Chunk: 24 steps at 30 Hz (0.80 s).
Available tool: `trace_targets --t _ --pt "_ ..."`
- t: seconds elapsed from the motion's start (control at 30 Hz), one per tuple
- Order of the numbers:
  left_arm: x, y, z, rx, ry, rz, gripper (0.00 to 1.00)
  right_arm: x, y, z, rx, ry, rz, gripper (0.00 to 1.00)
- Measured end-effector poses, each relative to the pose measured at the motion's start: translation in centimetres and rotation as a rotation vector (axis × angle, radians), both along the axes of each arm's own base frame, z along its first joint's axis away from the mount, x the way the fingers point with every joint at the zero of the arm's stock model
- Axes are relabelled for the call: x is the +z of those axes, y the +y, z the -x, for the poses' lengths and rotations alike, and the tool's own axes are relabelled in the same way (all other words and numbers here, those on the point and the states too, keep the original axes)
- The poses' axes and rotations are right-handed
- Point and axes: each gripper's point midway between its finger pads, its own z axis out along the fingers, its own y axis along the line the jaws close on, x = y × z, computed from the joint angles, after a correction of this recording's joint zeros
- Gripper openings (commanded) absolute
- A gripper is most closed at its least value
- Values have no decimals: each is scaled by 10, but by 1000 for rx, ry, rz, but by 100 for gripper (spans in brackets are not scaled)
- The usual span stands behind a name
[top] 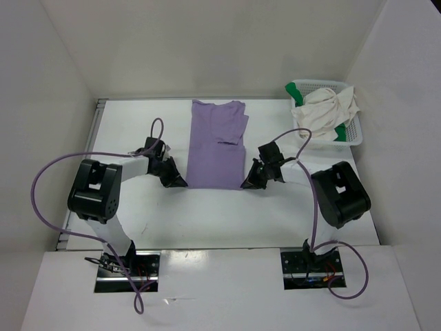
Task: Fold and stack the t-shirts
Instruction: Grab one side of the 2/3 rectangular tshirt with both arms, then fold the long partially folded tshirt into a neat square
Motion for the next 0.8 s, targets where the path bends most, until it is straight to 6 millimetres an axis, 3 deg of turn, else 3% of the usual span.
trace_targets --t 0.1,0.23,0.33,0.43,0.5,0.57,0.7,0.8 --pt "10 5 22 -12 1 -10 0 7 4 24 17 6 0 0" --pt "37 12 70 -43 -13 -3 0 33 19 85 92 15 -38 0" --pt "64 15 109 -56 -25 18 0 67 21 124 124 1 -103 0" --pt "93 13 134 -82 -53 27 0 106 13 130 97 -57 -166 0" --pt "116 8 134 -100 -75 33 0 125 6 117 59 -81 -176 0" --pt "144 4 113 -93 -130 40 0 142 -2 88 15 -108 -178 0" --pt "188 -7 43 -66 -269 61 0 155 -12 17 -35 -145 -140 0" --pt "181 -10 -13 -41 -294 42 0 152 -14 -34 -35 -174 -103 0"
